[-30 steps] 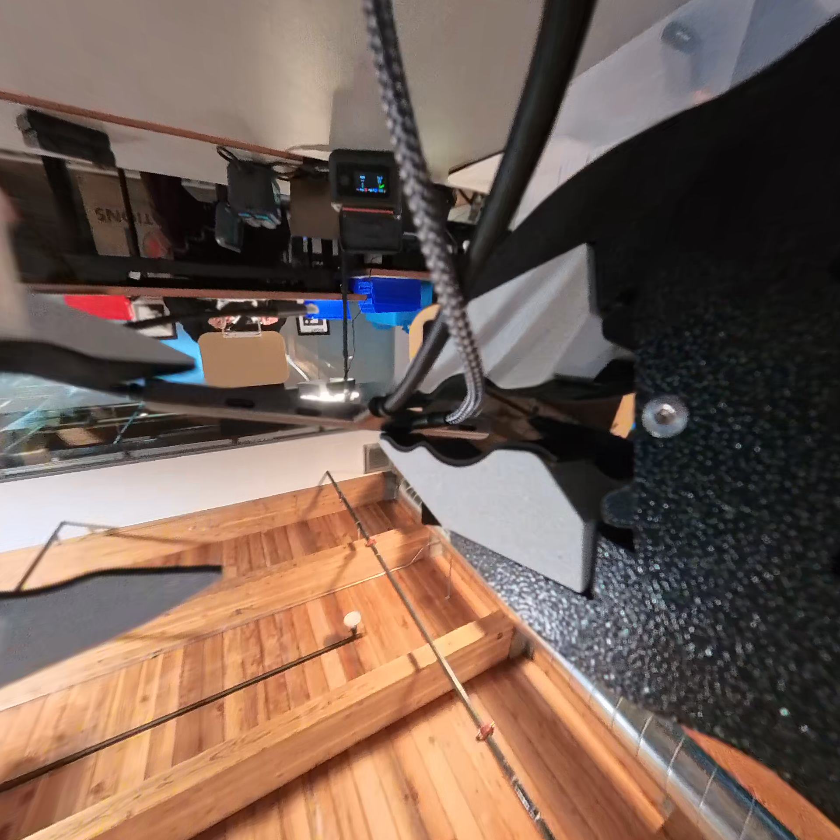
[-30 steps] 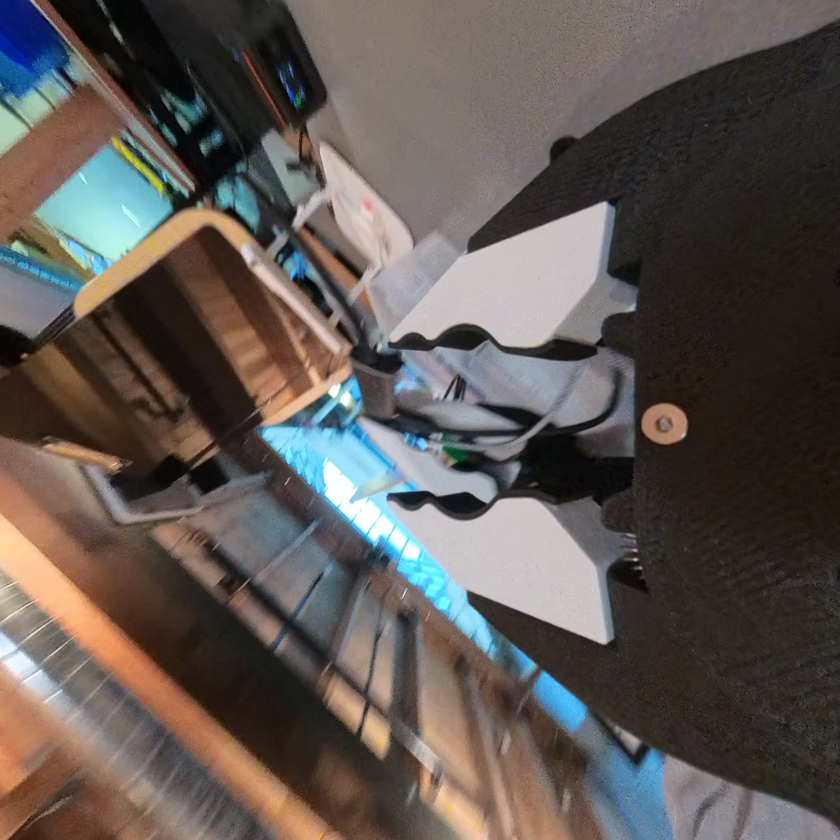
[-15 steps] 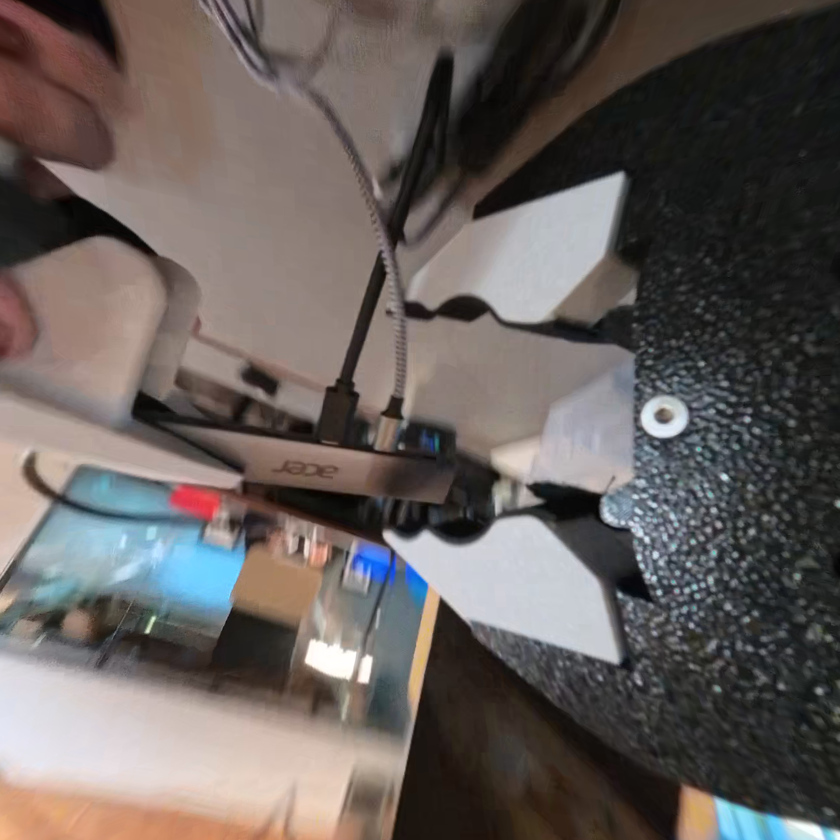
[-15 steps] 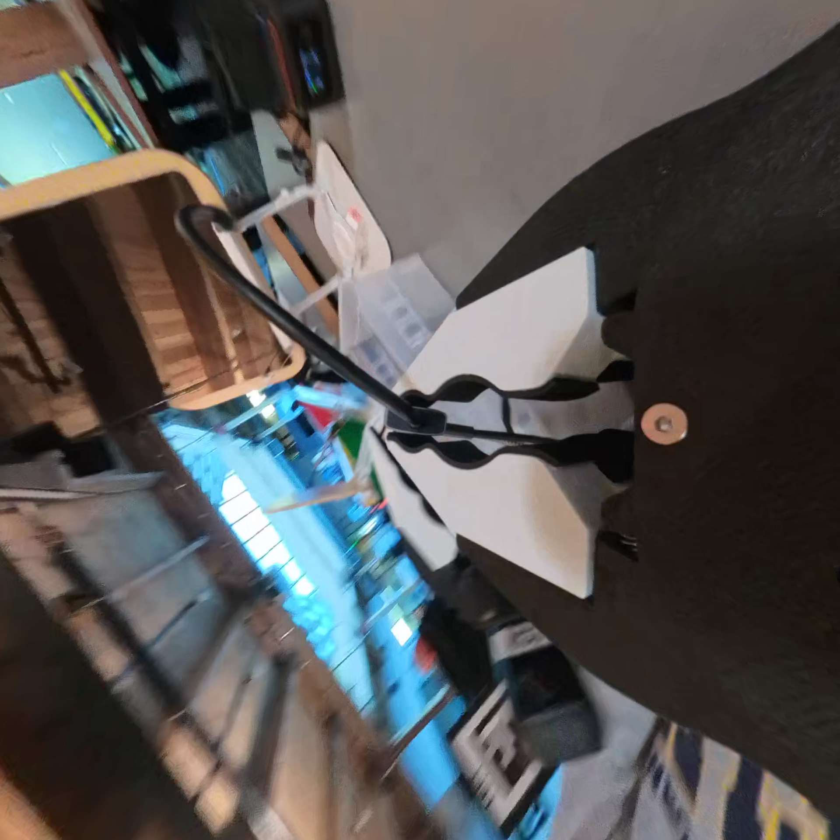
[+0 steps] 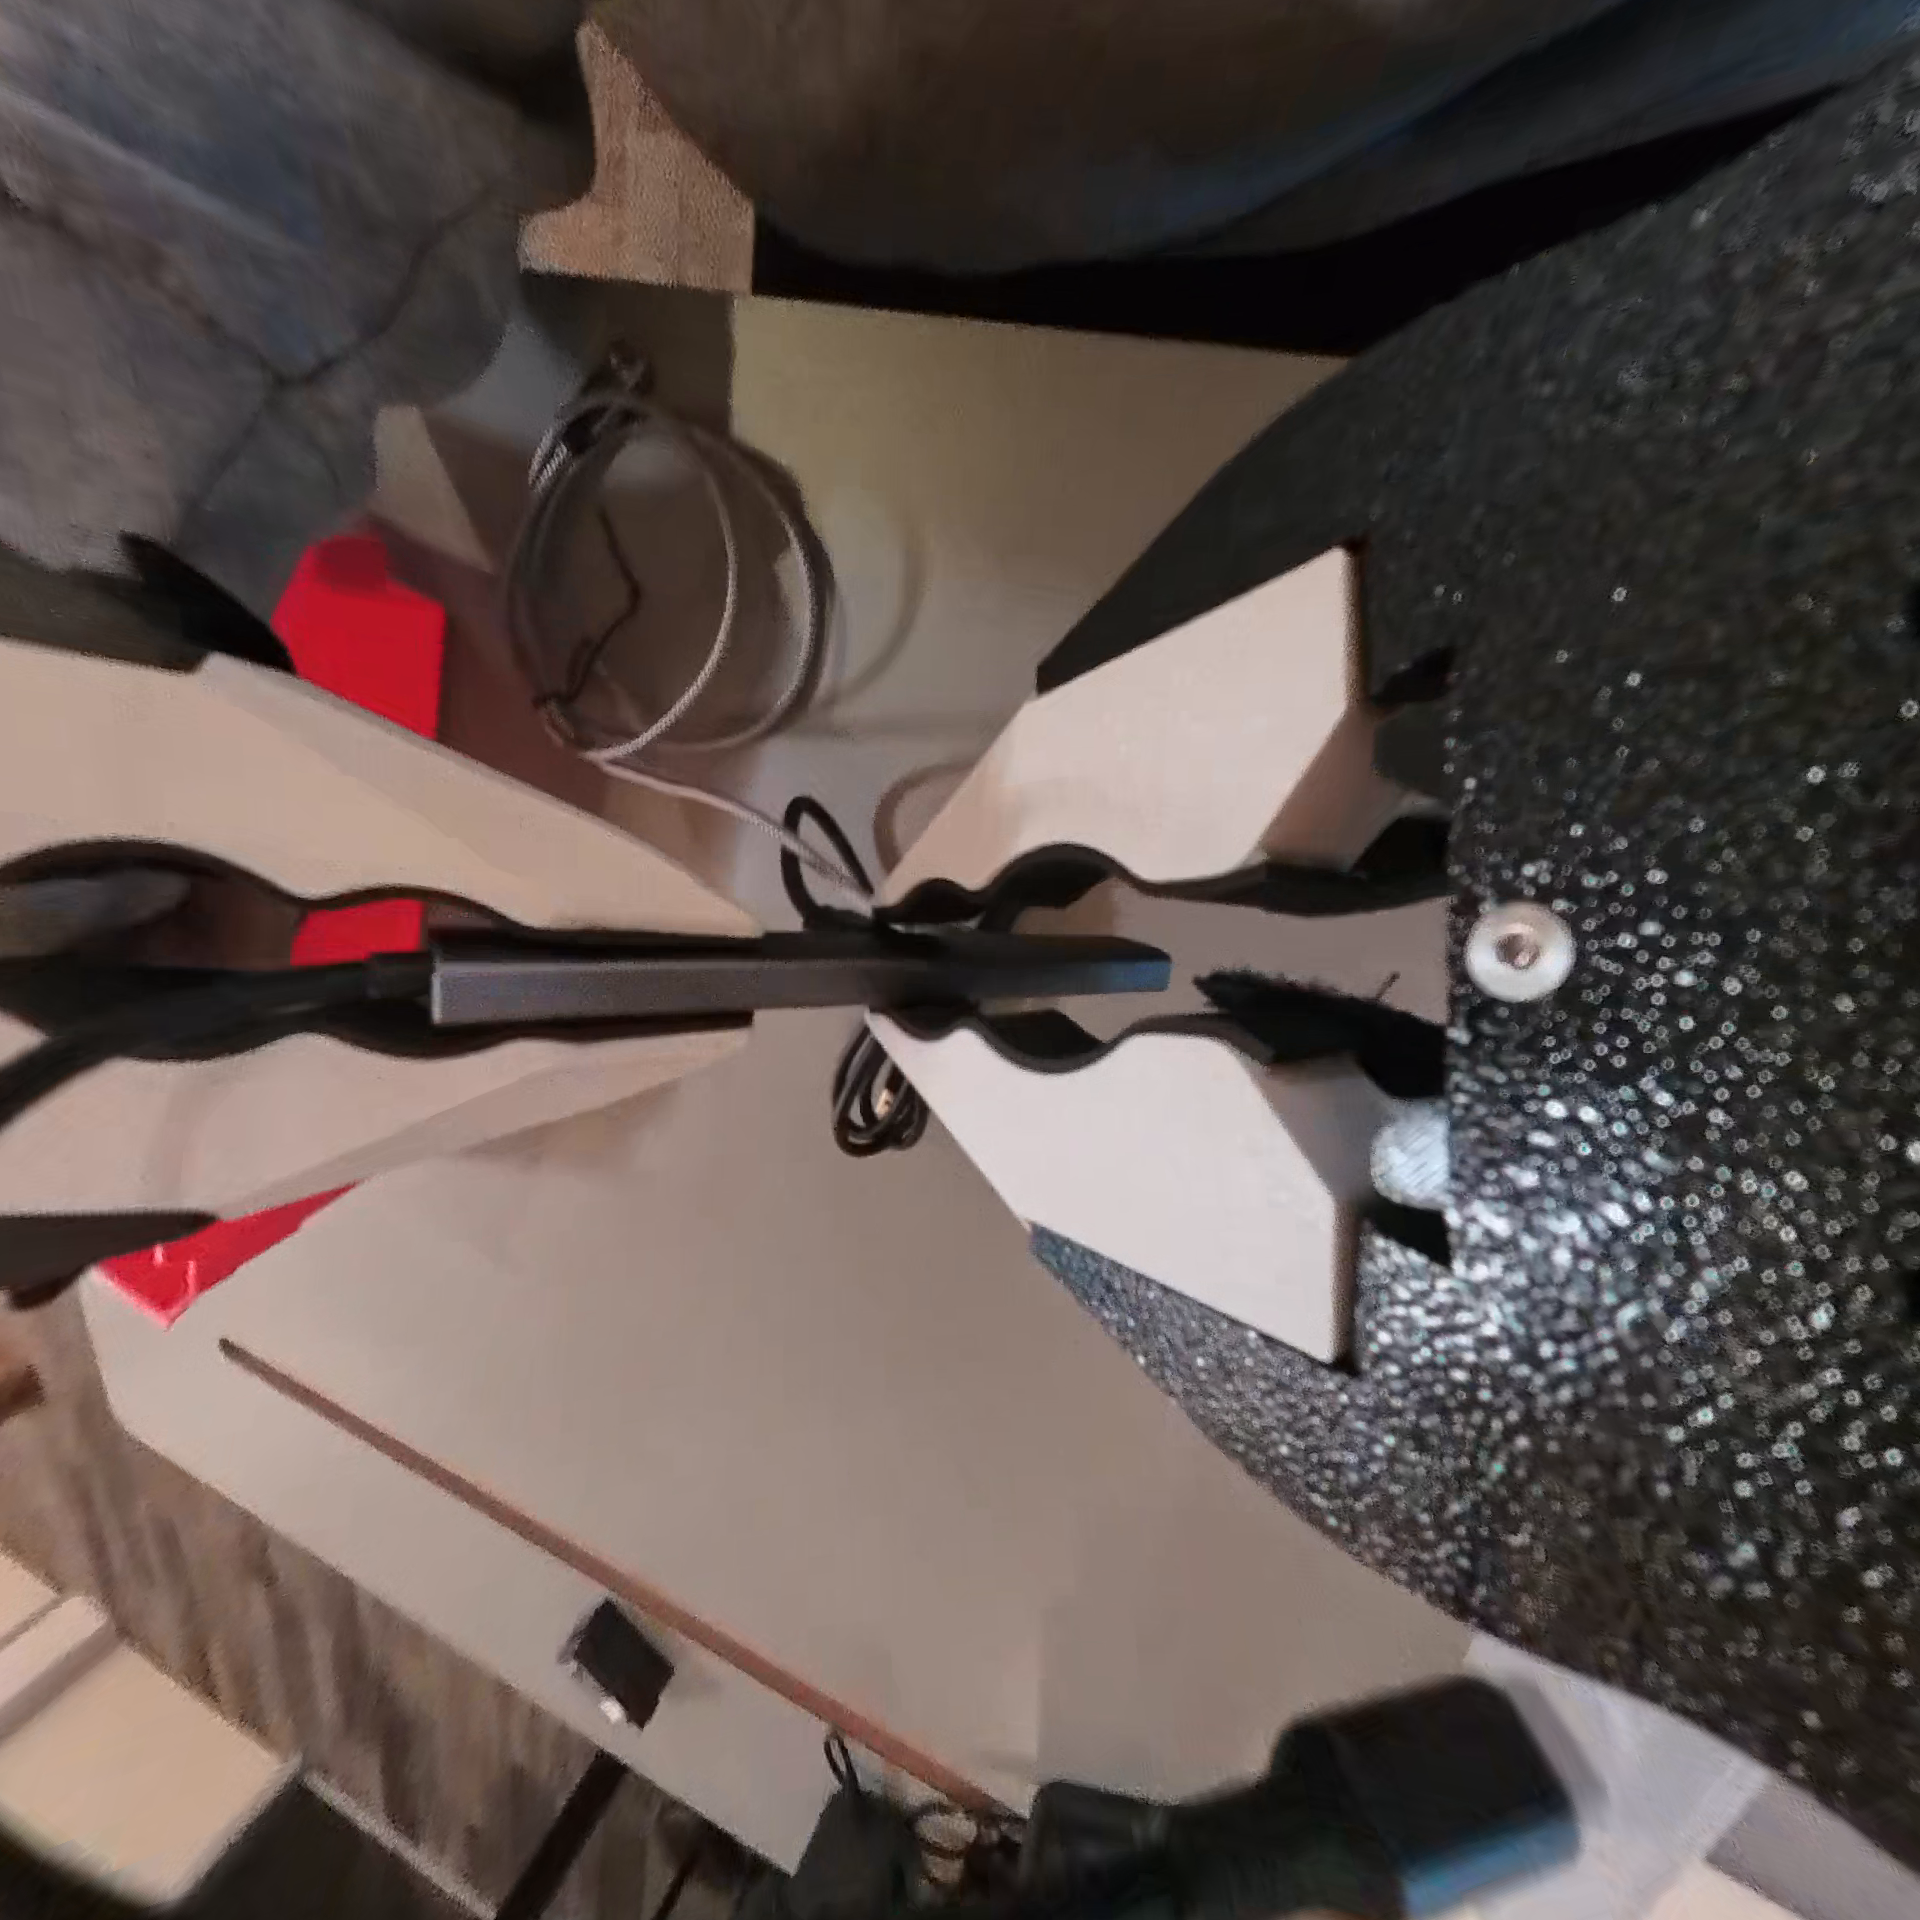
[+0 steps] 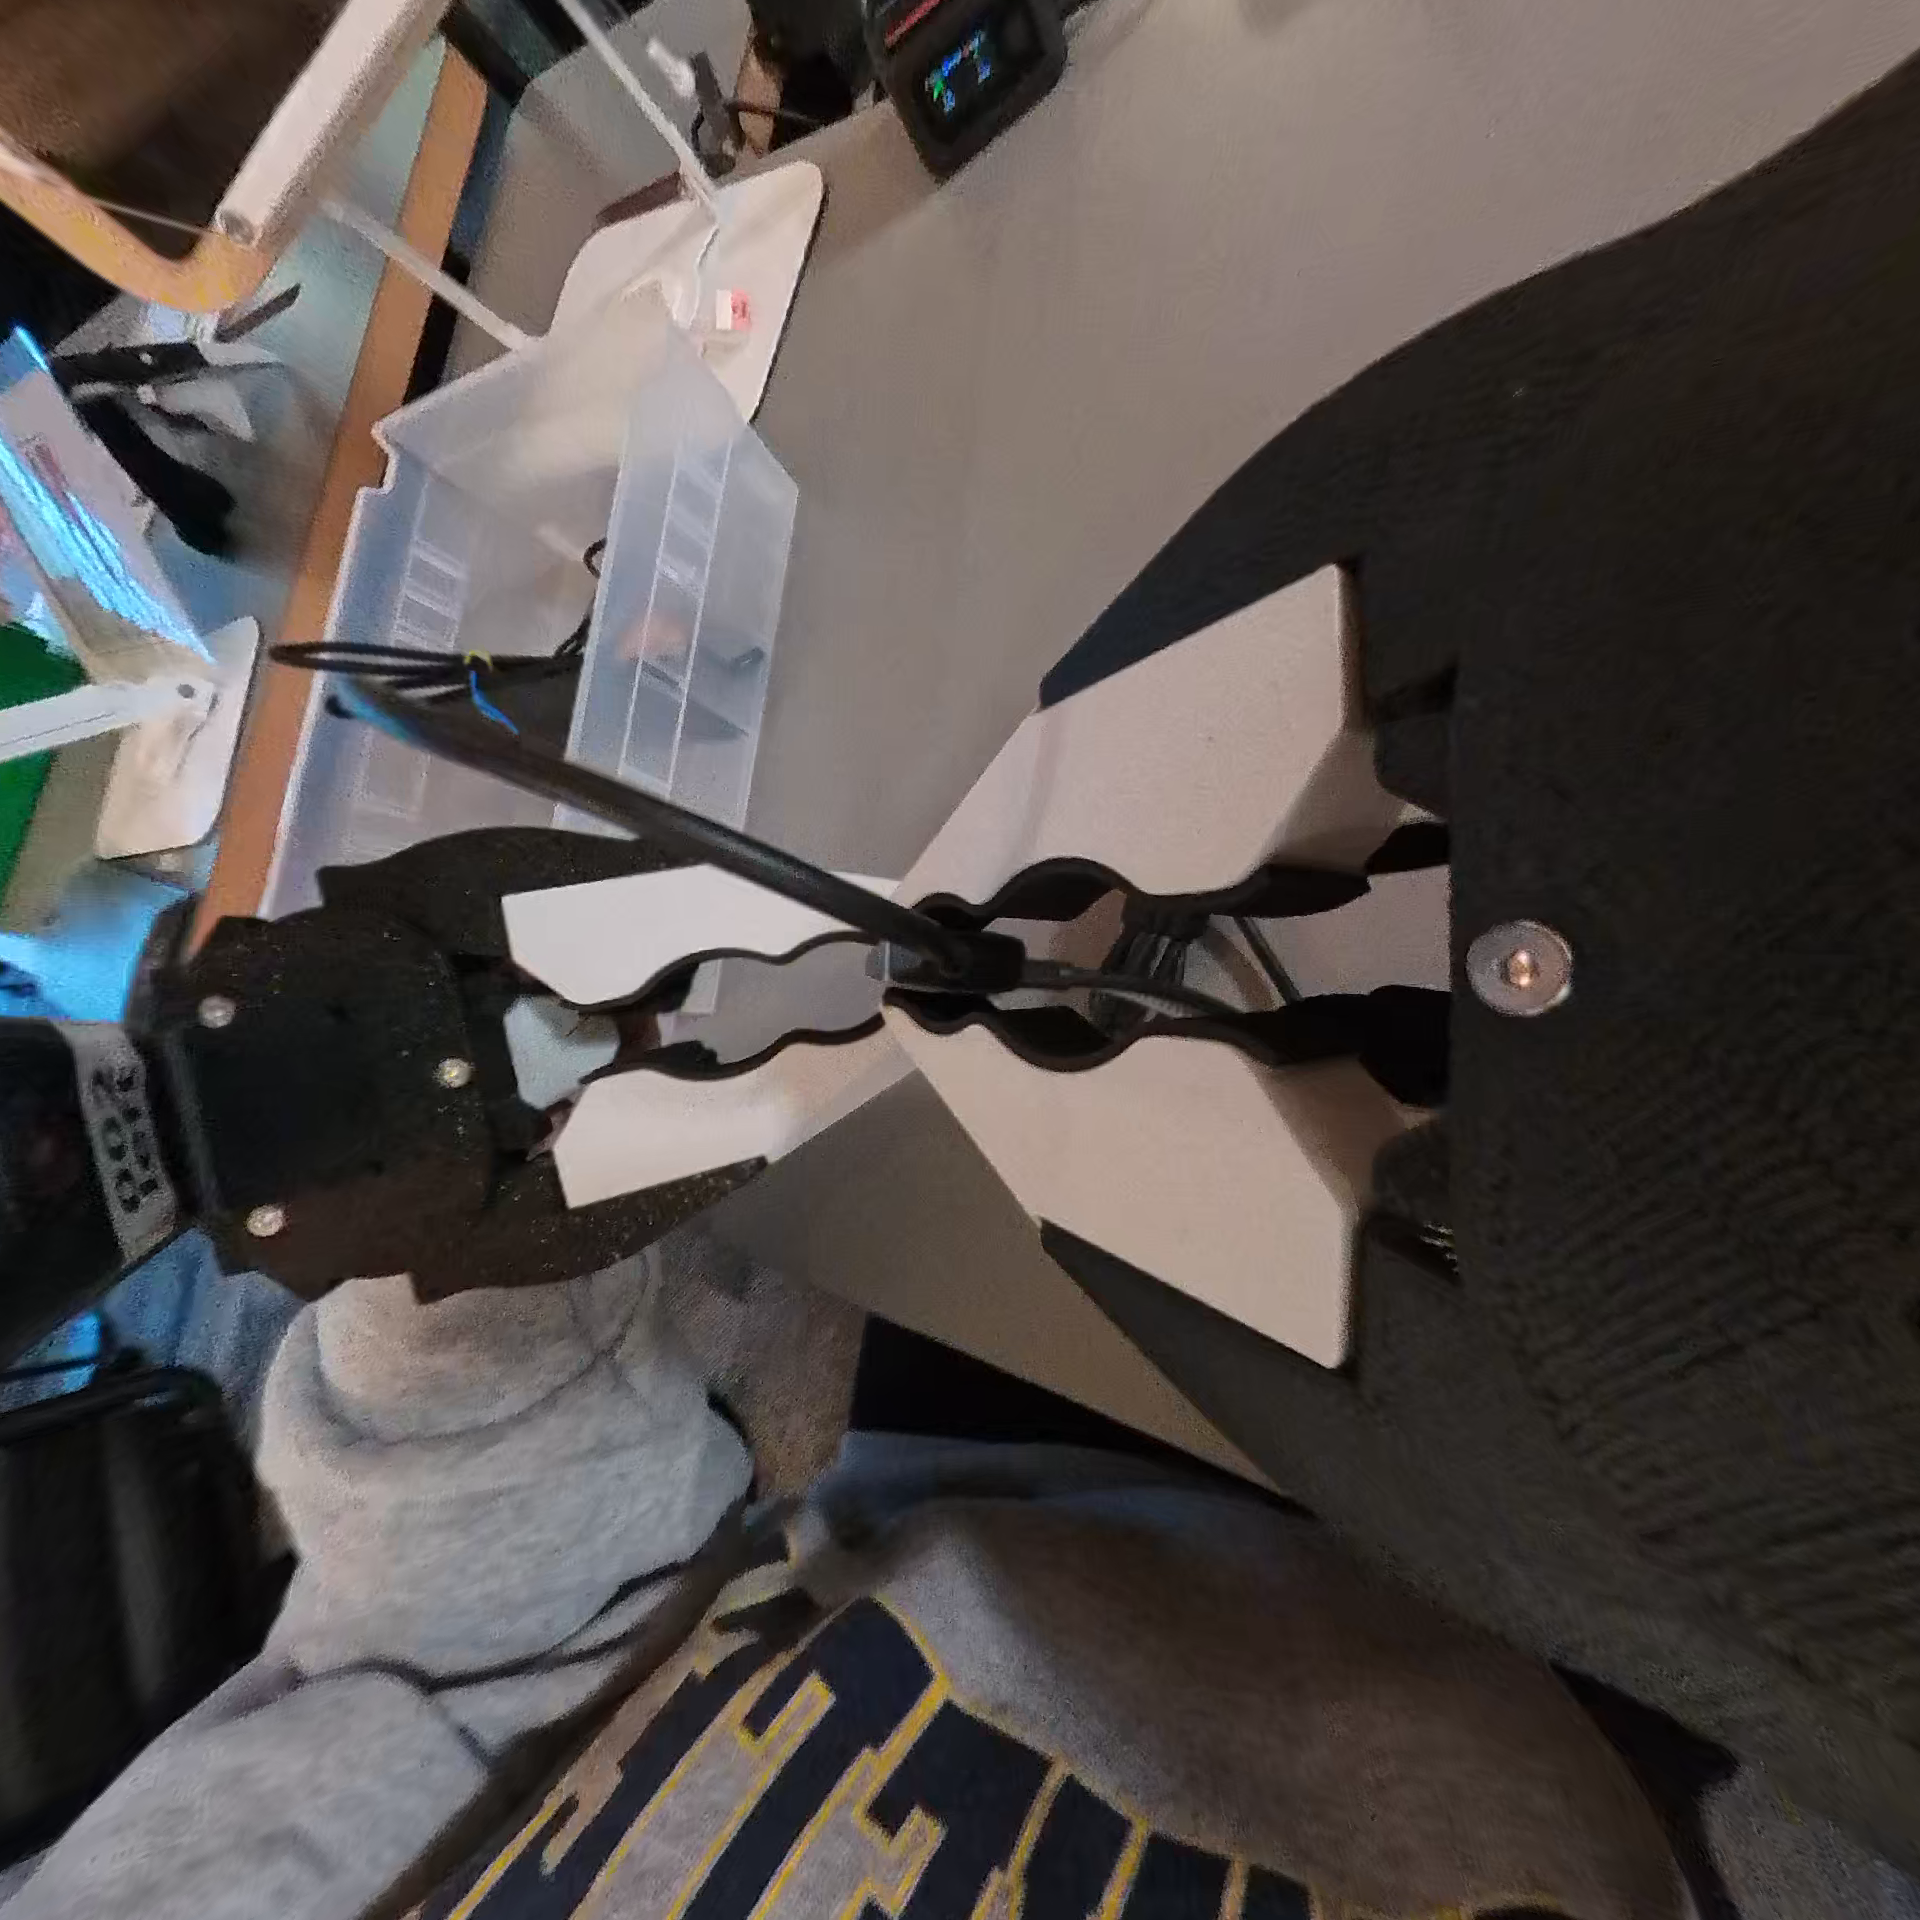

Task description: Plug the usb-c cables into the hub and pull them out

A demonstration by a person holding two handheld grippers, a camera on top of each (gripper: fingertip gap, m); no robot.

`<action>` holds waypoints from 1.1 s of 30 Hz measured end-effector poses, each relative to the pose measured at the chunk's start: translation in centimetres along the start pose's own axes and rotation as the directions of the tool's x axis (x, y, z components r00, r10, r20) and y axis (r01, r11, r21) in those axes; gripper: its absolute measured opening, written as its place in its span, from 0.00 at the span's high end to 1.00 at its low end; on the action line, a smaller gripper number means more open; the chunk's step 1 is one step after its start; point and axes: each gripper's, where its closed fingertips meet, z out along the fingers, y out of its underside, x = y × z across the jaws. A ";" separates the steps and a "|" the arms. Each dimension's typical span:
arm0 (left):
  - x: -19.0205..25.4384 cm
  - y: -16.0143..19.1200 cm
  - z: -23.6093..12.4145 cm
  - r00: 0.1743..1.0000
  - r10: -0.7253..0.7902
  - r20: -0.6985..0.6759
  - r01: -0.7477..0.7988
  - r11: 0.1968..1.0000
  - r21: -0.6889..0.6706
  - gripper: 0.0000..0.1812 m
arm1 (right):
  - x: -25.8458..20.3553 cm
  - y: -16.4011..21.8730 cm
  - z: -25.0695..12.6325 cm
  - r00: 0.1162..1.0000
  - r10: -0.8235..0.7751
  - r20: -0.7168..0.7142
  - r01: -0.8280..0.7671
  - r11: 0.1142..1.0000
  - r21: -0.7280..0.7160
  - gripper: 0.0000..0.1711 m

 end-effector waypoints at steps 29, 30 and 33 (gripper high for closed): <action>-1.0 -1.8 -9.0 0.983 -0.064 0.173 0.007 0.950 0.312 0.96 | 3.1 -1.5 -10.6 0.925 -0.033 -0.377 0.054 0.998 0.045 0.97; -1.1 -1.9 -8.8 0.980 -0.075 0.182 0.014 0.949 0.314 0.96 | 3.7 -2.3 -12.0 0.897 -0.036 -0.440 0.066 0.996 0.052 0.97; -1.8 -1.6 -8.3 0.970 -0.128 0.207 0.057 0.946 0.318 0.96 | 4.8 -5.3 -16.9 0.798 -0.039 -0.601 0.116 0.989 0.091 0.97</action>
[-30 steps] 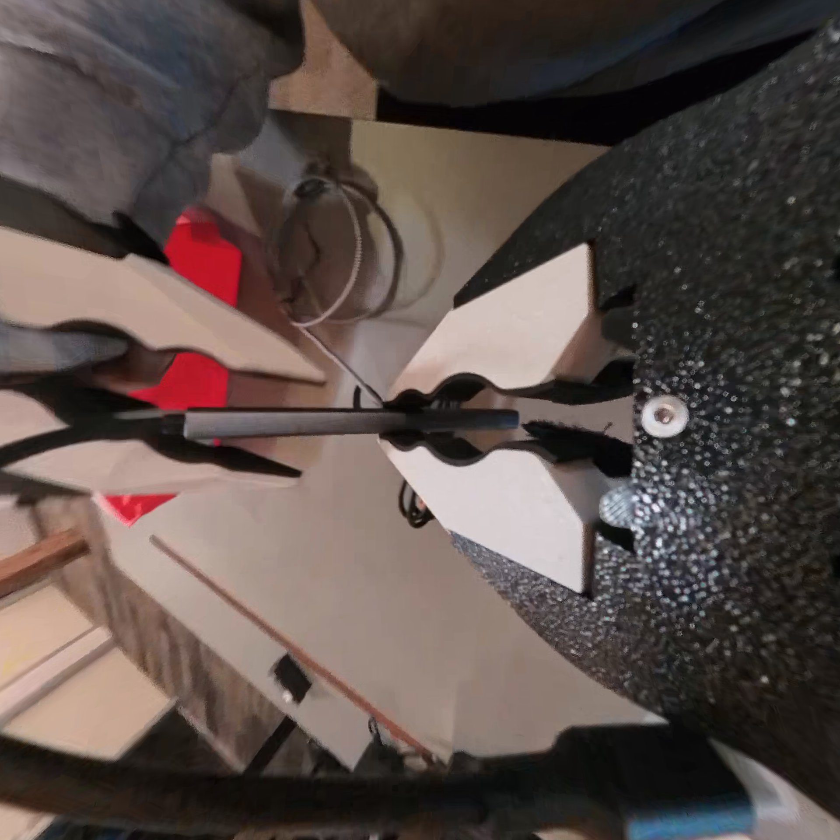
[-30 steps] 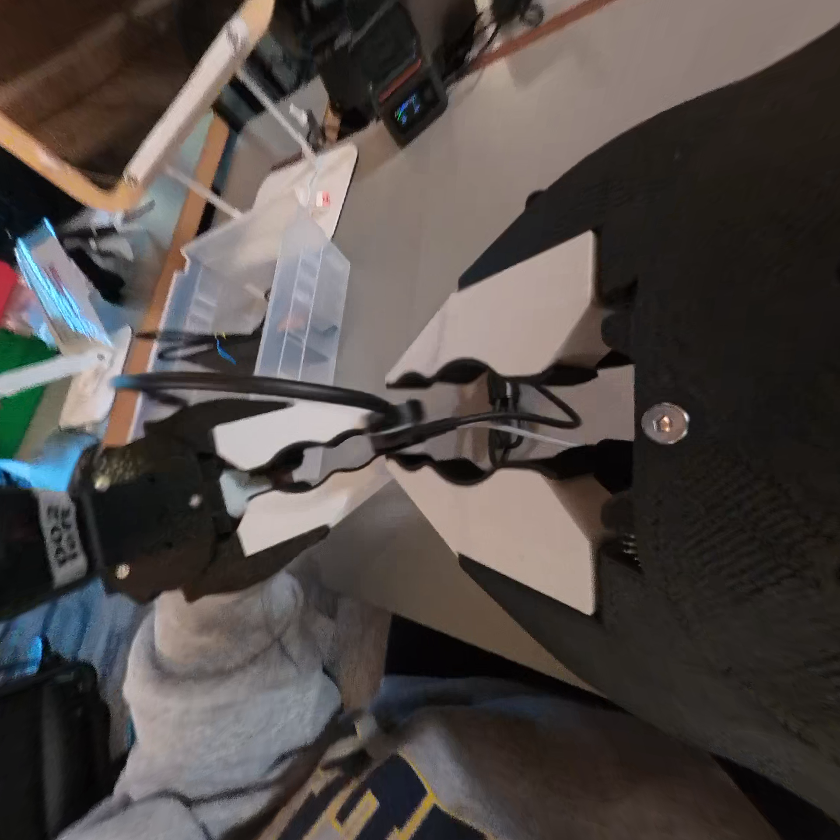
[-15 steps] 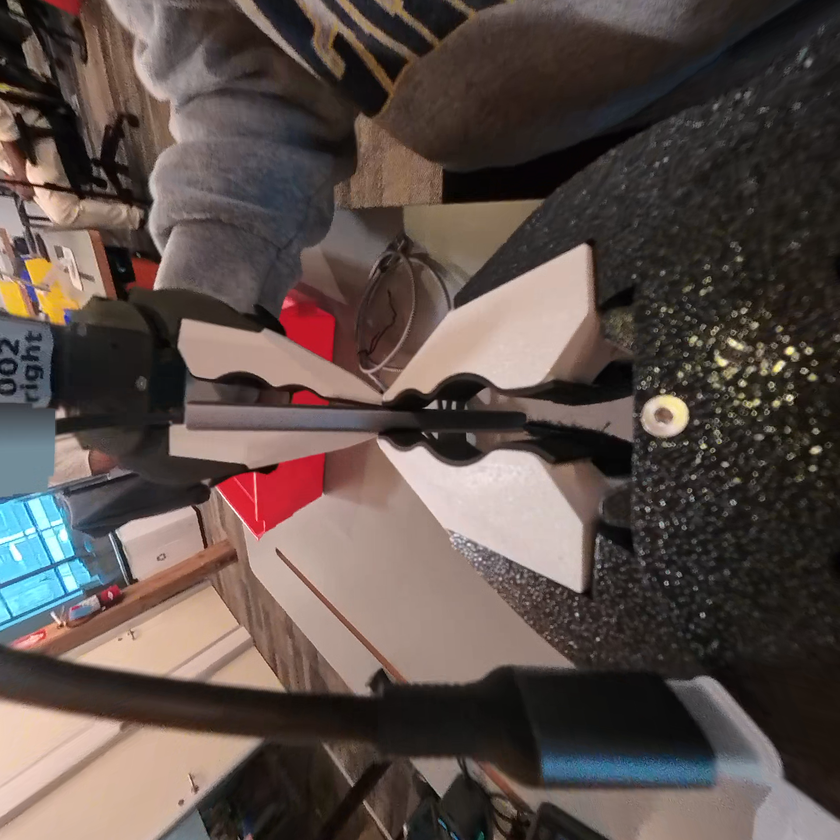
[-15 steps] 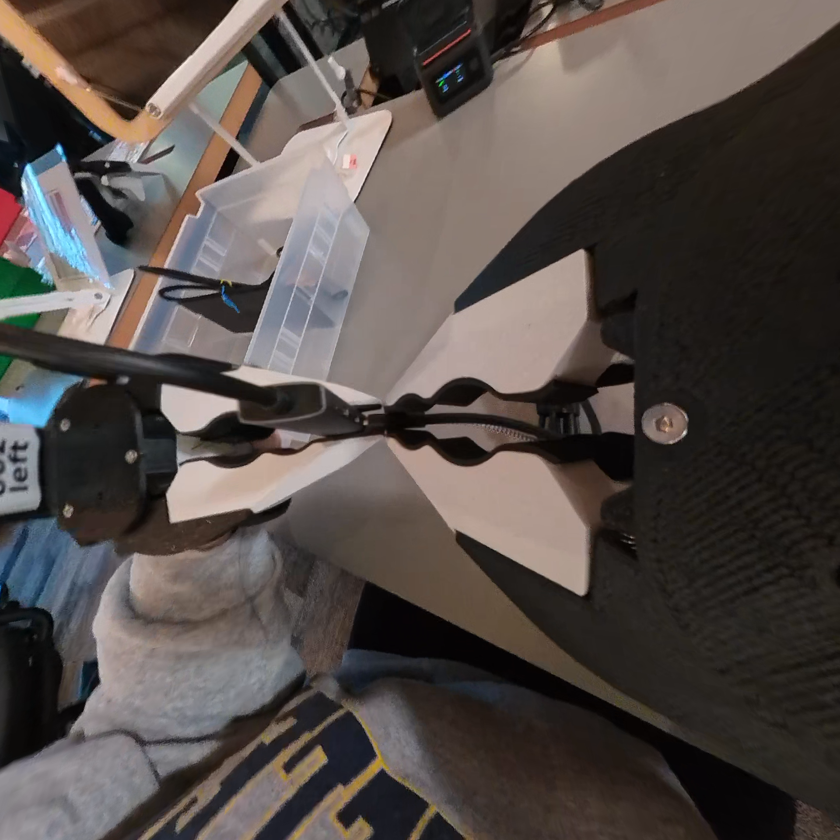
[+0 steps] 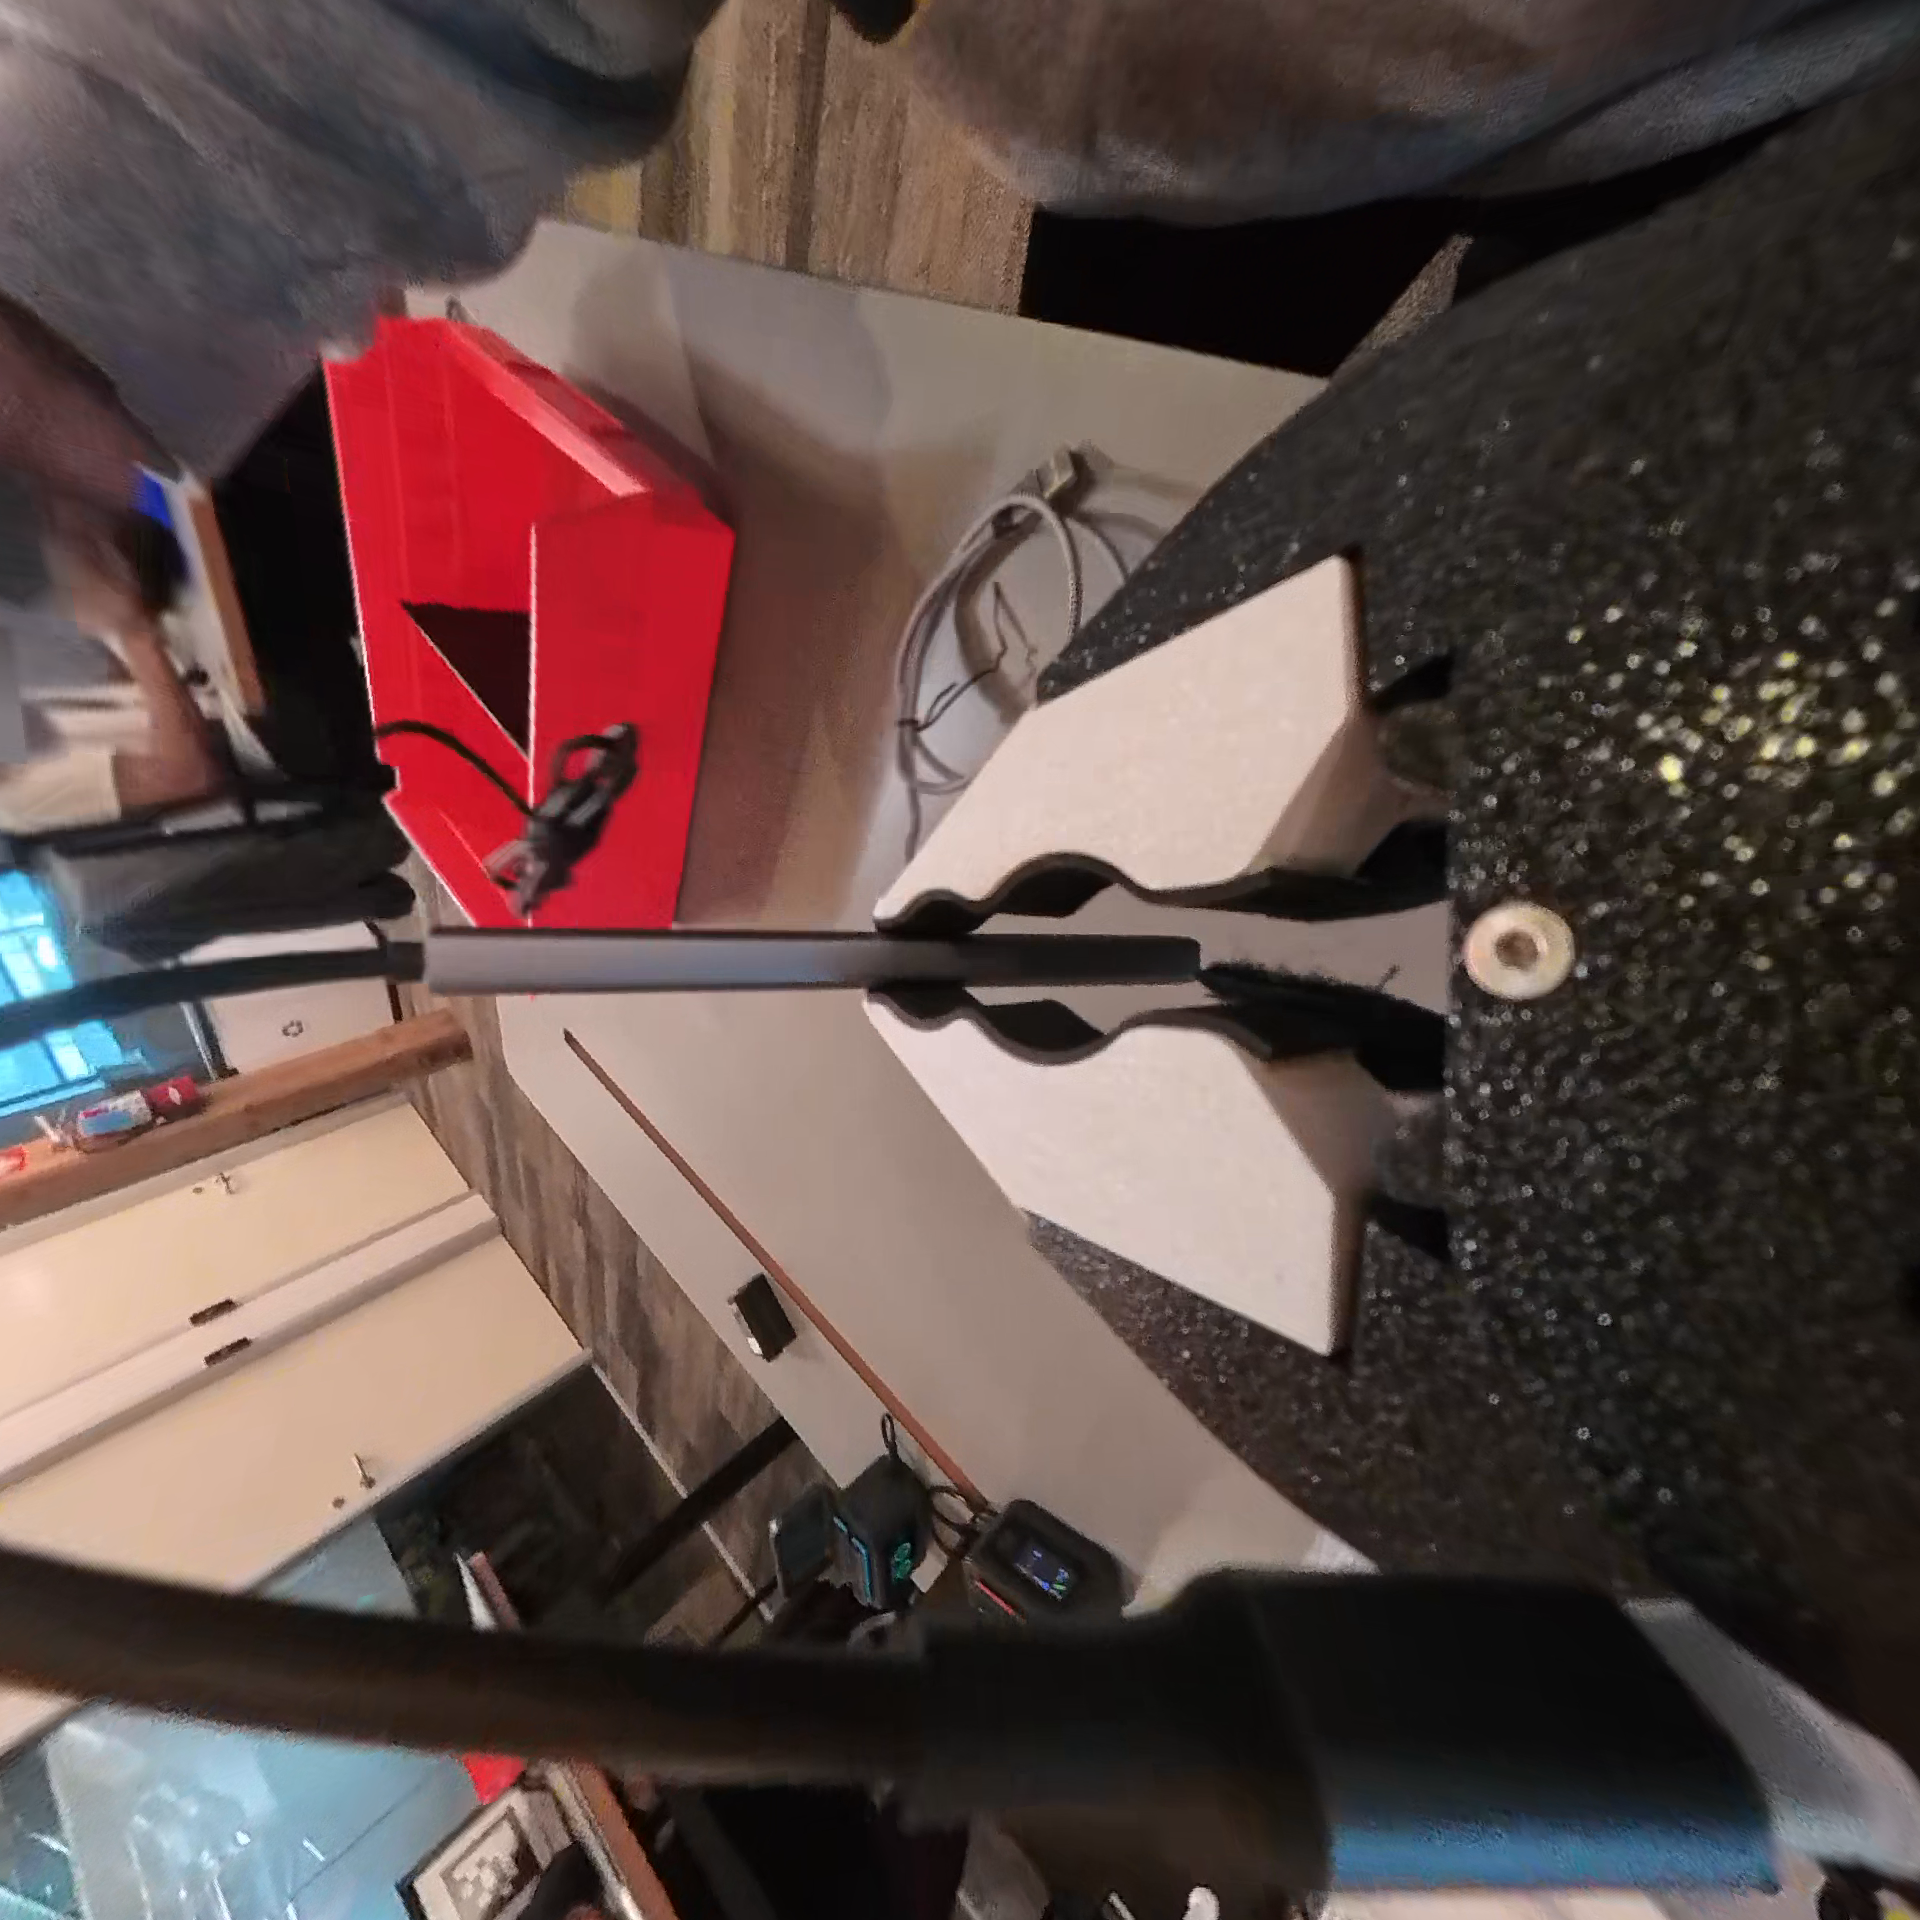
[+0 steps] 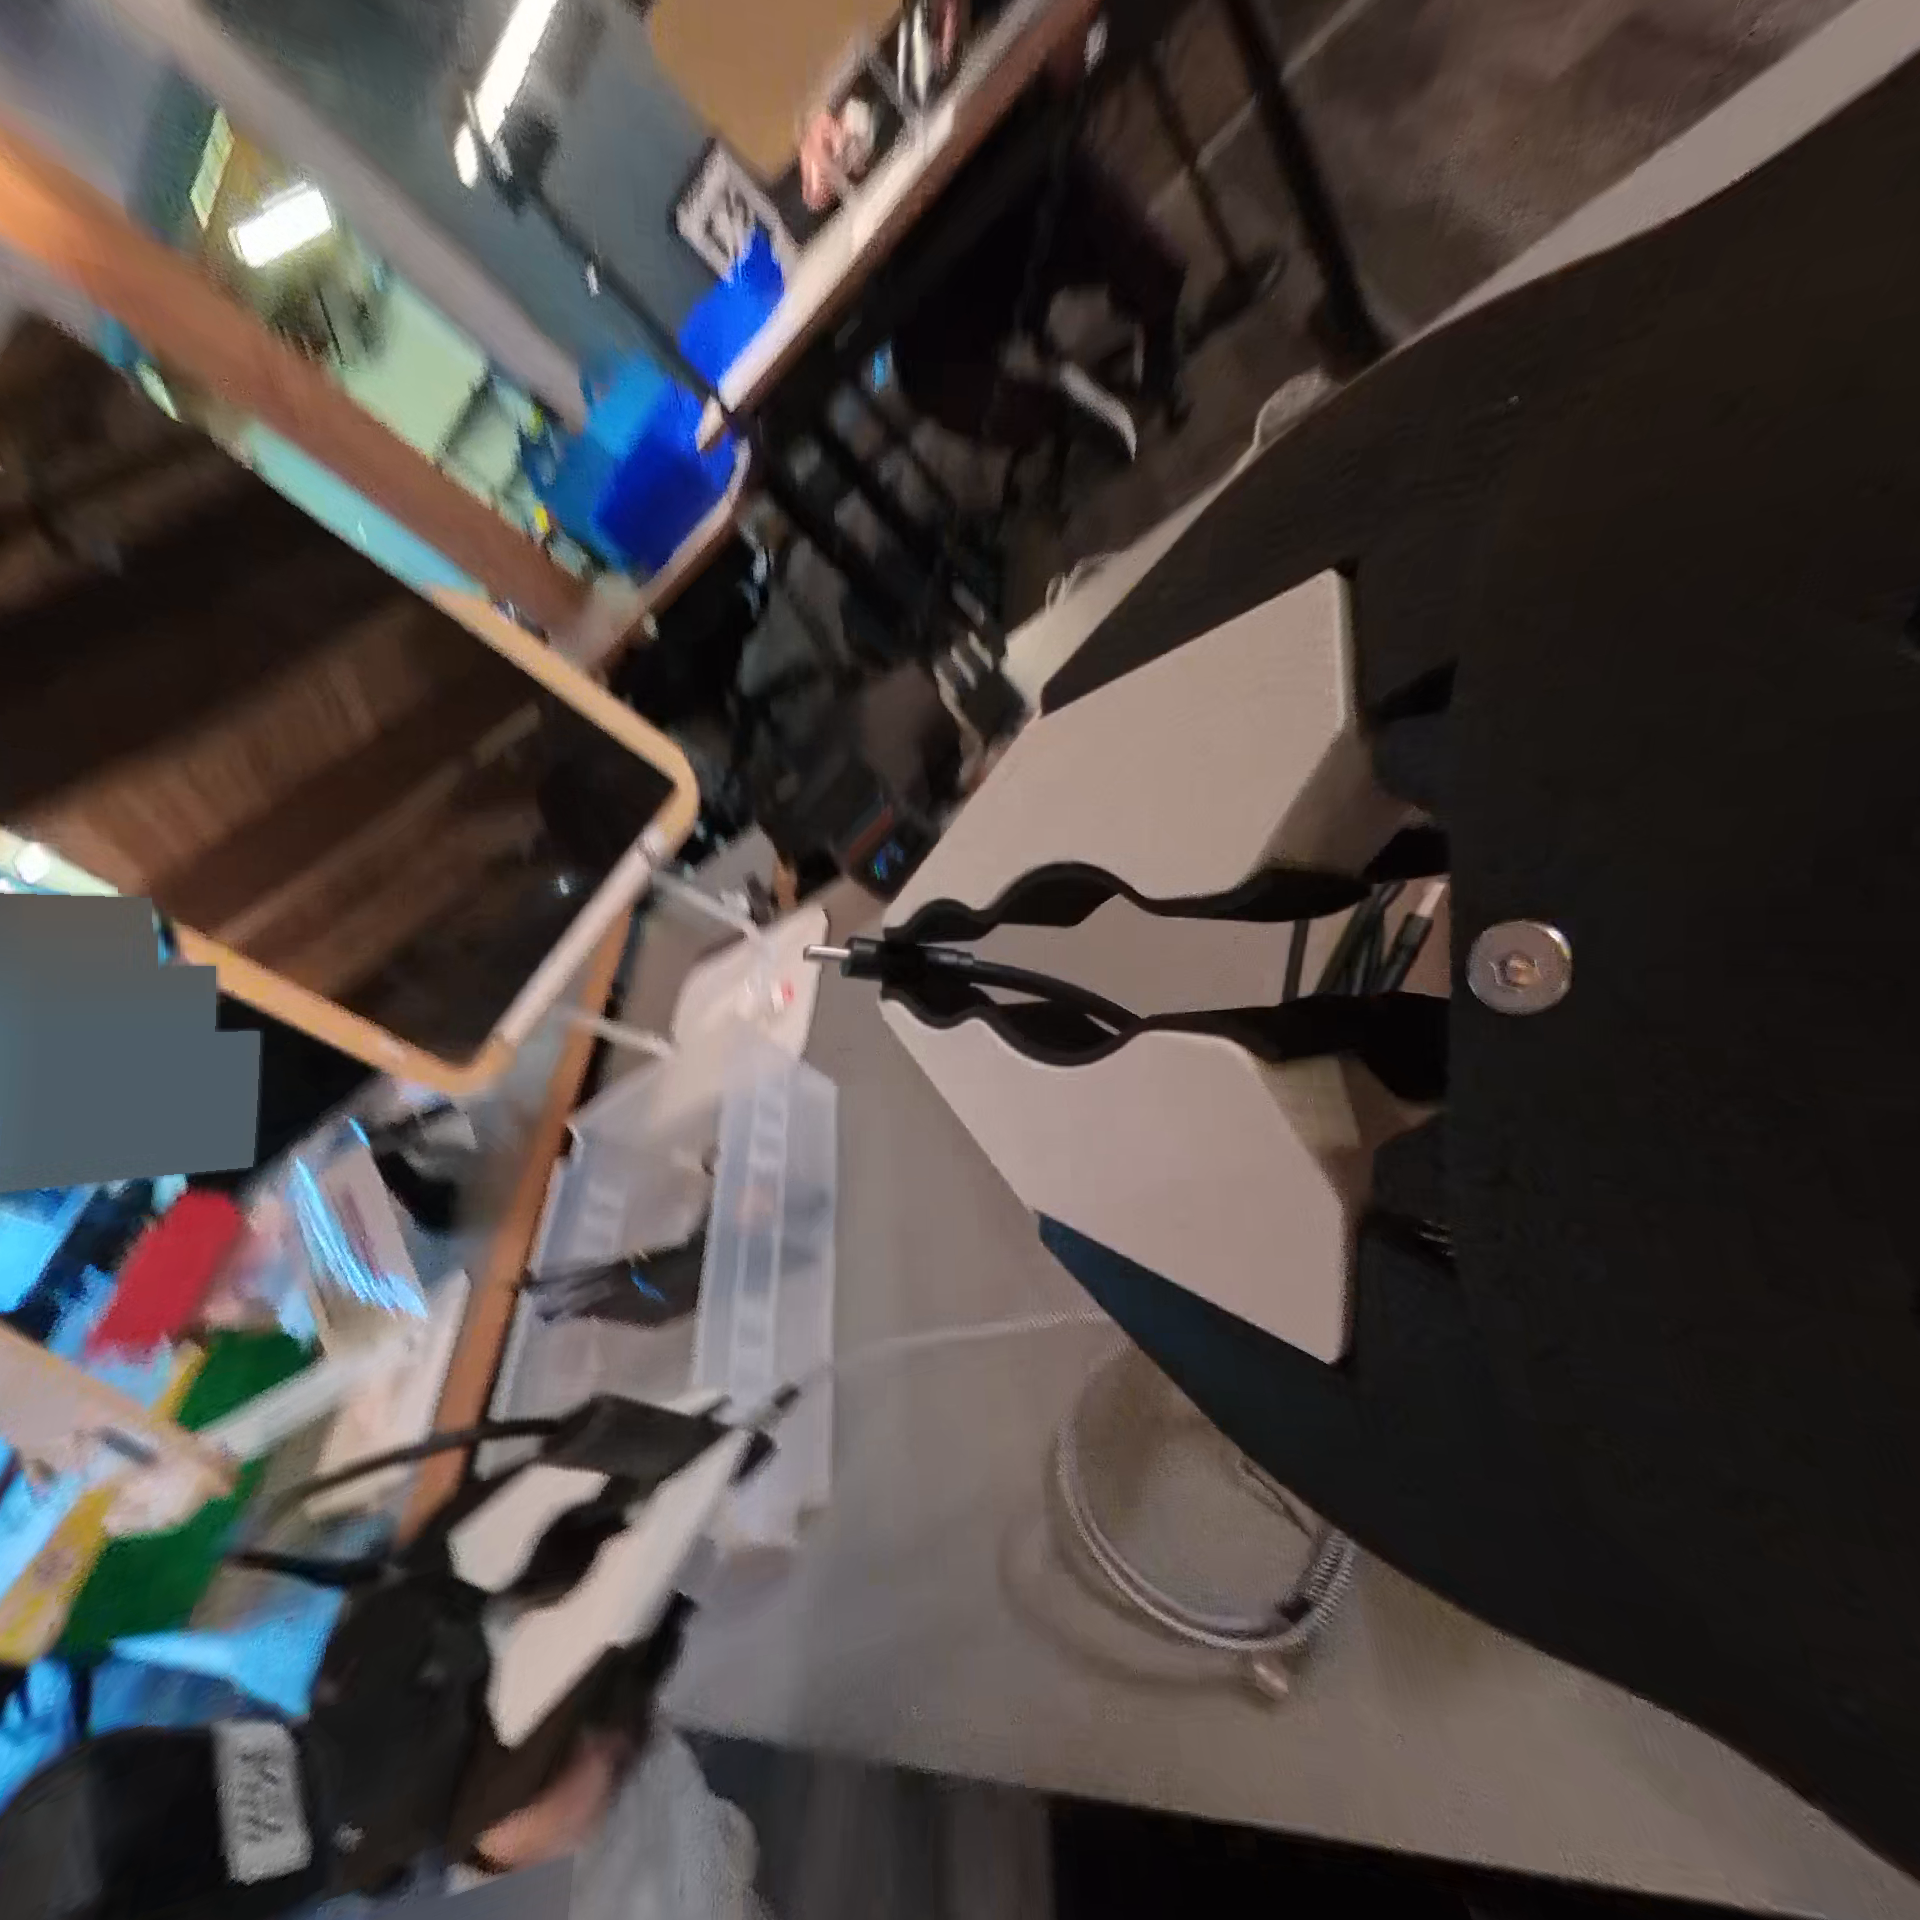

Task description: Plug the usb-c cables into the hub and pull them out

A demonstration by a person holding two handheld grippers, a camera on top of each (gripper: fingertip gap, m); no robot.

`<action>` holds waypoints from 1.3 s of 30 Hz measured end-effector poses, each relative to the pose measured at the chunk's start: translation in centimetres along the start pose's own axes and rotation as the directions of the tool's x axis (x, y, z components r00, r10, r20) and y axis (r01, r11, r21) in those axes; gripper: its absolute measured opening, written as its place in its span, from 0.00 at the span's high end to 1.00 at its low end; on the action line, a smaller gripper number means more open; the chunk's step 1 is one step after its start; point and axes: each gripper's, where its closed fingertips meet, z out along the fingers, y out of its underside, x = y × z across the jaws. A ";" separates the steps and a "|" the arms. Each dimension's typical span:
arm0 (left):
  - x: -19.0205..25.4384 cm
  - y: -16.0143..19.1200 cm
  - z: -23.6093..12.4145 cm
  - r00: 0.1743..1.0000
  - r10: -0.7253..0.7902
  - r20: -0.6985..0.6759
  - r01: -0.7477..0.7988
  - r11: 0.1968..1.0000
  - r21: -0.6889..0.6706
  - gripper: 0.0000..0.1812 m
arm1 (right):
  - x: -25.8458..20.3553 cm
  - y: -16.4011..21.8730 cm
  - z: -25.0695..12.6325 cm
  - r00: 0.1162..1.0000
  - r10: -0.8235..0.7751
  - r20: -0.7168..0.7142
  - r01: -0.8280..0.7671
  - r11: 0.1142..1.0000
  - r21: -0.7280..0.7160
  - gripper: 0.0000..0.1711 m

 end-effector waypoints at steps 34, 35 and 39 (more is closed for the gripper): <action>4.2 -2.7 3.1 0.933 -0.191 -0.303 0.261 0.942 0.210 0.96 | -12.8 3.9 3.0 0.984 0.003 0.177 0.027 0.986 -0.167 0.74; 4.7 -3.0 3.1 0.925 -0.183 -0.334 0.266 0.938 0.222 0.96 | -13.8 4.1 4.1 0.976 0.003 0.219 0.034 0.986 -0.162 0.77; 6.3 -3.8 2.7 0.900 -0.153 -0.409 0.270 0.931 0.246 0.96 | -16.8 5.3 6.2 0.935 0.015 0.355 0.059 0.979 -0.197 0.82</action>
